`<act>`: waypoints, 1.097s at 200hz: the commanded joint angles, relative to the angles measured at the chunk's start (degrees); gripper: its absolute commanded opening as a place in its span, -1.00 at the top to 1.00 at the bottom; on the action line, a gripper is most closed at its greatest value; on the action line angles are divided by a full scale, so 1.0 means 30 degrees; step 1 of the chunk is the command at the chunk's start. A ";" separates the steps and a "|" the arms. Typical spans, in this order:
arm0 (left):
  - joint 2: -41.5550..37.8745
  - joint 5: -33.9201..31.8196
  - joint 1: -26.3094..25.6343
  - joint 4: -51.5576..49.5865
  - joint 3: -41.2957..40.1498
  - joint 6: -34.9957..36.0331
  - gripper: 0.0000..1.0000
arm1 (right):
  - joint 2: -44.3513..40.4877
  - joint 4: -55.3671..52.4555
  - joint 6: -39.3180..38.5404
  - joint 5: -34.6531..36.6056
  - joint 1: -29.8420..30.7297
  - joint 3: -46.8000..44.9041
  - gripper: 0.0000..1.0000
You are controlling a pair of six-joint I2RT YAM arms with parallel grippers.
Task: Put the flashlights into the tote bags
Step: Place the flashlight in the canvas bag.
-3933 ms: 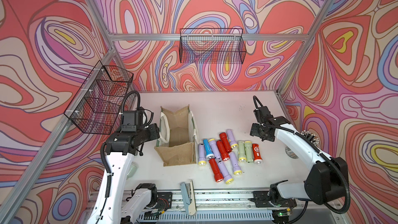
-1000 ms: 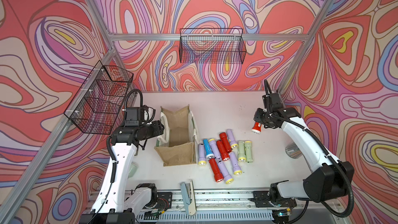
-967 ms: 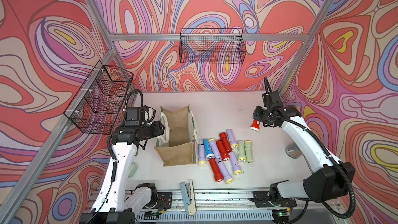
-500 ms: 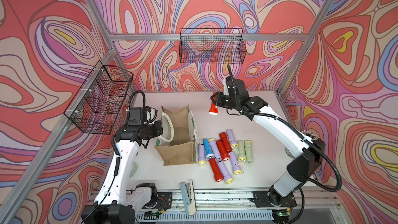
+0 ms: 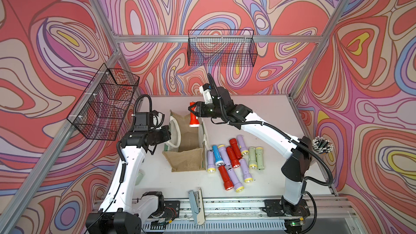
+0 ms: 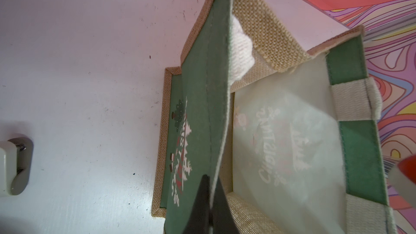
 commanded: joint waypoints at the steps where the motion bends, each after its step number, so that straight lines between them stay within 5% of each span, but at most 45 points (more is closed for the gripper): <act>1: -0.0355 0.0855 0.0082 0.0630 -0.0265 -0.0551 1.00 | 0.1428 0.0906 0.0003 -0.1173 0.0581 0.0226 0.86; 87: -0.1082 0.0850 0.0091 0.0838 -0.0539 -0.1399 1.00 | 0.4325 -0.3370 -0.1143 -0.1828 0.2134 0.1280 0.87; 219: -0.1282 0.0992 0.0080 0.1029 -0.0847 -0.1687 1.00 | 0.8843 -0.9321 -0.1800 0.2593 0.2180 0.2819 0.86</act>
